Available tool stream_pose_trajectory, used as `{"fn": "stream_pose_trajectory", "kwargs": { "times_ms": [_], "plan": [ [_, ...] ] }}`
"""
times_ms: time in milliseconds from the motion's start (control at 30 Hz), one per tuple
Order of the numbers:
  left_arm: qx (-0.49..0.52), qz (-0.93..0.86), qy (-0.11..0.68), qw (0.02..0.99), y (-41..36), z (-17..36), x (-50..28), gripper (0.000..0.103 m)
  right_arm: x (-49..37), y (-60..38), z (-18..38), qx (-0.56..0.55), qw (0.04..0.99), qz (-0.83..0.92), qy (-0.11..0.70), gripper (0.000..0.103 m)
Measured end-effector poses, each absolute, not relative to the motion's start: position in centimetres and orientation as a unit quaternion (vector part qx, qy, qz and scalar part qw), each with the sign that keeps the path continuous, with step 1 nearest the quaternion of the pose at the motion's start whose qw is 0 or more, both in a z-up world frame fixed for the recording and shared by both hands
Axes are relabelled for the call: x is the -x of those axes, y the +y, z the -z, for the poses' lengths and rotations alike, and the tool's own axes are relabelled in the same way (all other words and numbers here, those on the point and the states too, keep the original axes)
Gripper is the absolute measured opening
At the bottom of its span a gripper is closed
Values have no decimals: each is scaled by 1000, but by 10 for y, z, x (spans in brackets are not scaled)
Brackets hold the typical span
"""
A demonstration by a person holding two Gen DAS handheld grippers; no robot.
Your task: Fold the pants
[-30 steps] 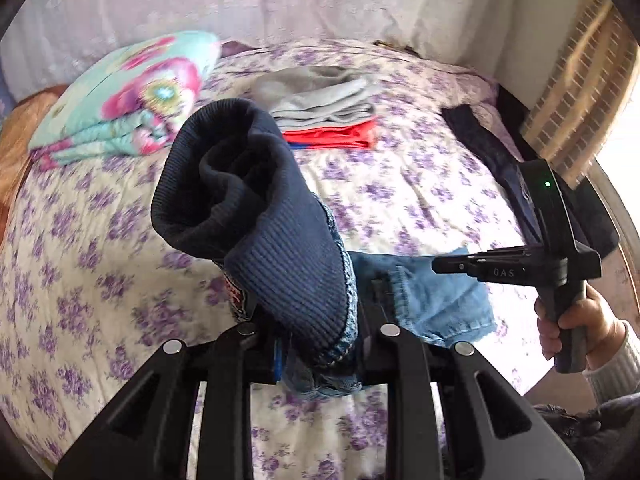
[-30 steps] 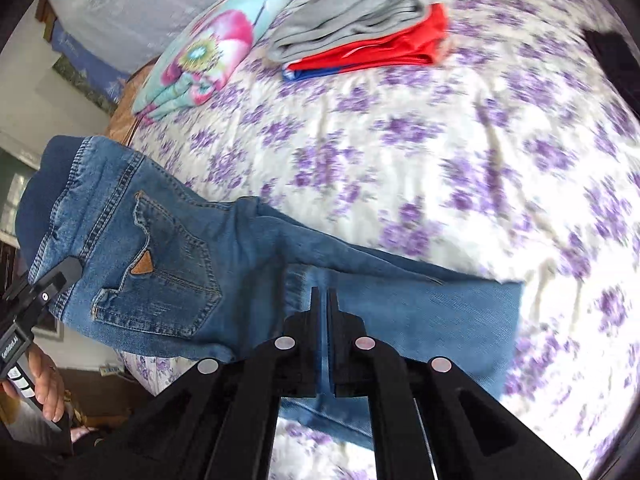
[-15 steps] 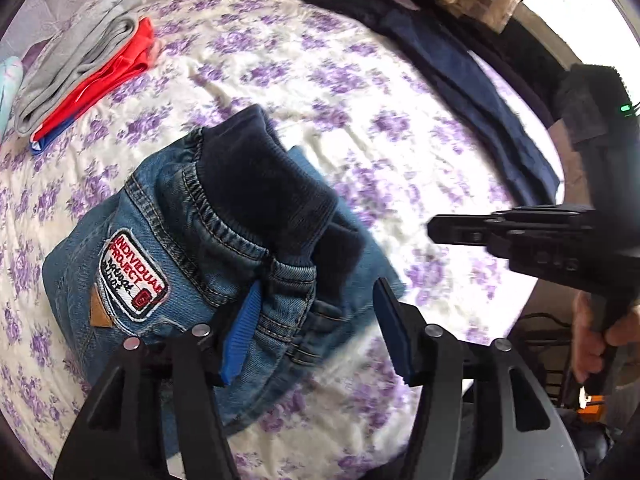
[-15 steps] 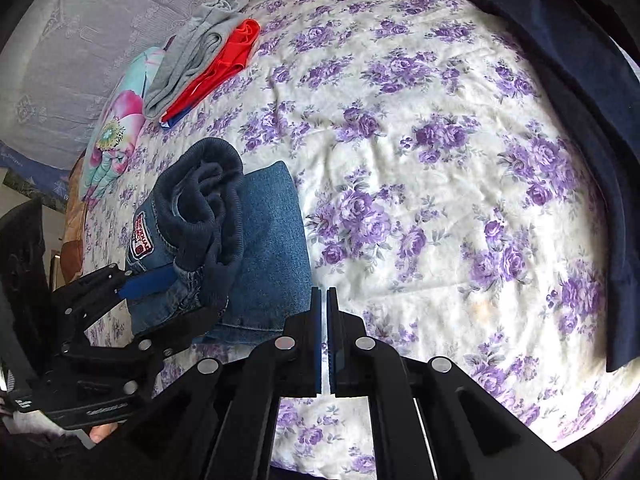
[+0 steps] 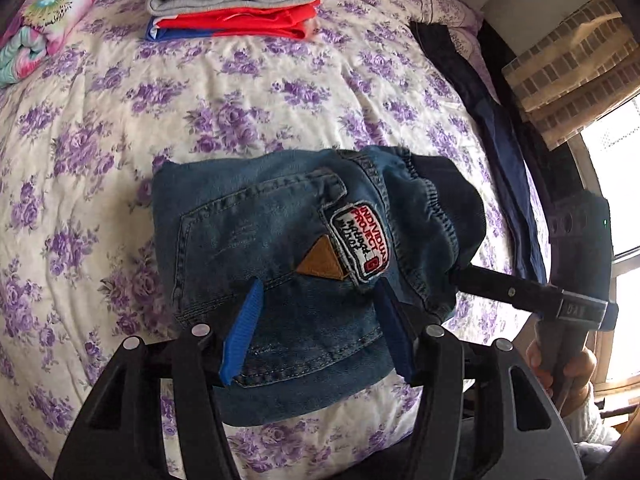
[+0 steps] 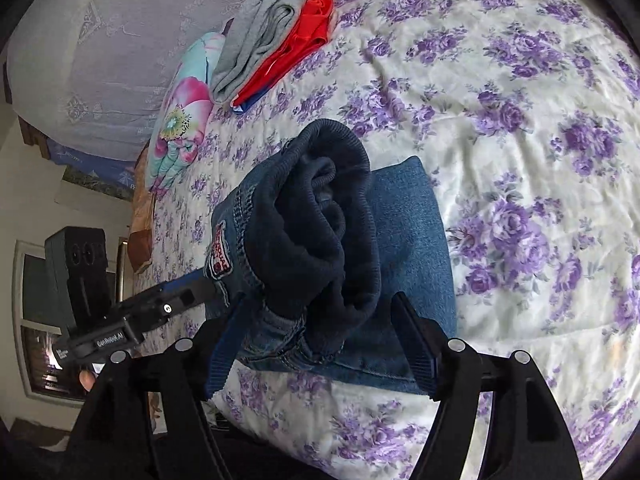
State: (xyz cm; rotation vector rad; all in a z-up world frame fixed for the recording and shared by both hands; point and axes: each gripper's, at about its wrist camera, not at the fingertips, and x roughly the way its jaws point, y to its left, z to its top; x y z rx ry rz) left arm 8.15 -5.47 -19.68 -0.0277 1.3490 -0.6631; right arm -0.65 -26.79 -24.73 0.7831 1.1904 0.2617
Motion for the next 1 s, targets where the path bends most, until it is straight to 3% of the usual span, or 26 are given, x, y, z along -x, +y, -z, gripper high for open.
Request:
{"fn": "stream_pose_trajectory", "kwargs": {
  "times_ms": [67, 100, 133, 200, 367, 567, 633, 733, 867, 1000],
  "plan": [
    [-3, 300, 608, 736, -57, 201, -77, 56, -7, -268, 256, -374, 740, -125, 544, 71],
    [-15, 298, 606, 737, -59, 202, -75, 56, -11, -267, 259, -386, 736, -130, 540, 36],
    [-24, 296, 606, 737, -62, 202, -75, 56, -13, -265, 259, -396, 731, -141, 538, 29],
    [-34, 294, 607, 737, -64, 196, -74, 56, -12, -260, 243, -376, 747, -131, 532, 27],
    [-25, 337, 585, 737, -72, 167, -57, 56, 17, -259, 191, -336, 782, -108, 513, 27],
    [-95, 328, 604, 720, -107, 225, -44, 62, 30, -273, 269, -327, 753, -51, 569, 33],
    [-102, 333, 598, 722, -112, 224, -42, 70, 30, -271, 270, -323, 763, -52, 558, 34],
    [-117, 330, 599, 720, -115, 213, -38, 68, 24, -271, 256, -307, 755, -55, 577, 41],
    [-60, 331, 578, 744, -75, 177, -36, 64, 28, -277, 221, -248, 772, -39, 584, 43],
    [26, 275, 569, 775, -1, 160, -45, 64, 30, -283, 170, -128, 825, 35, 550, 54]
  ]
}}
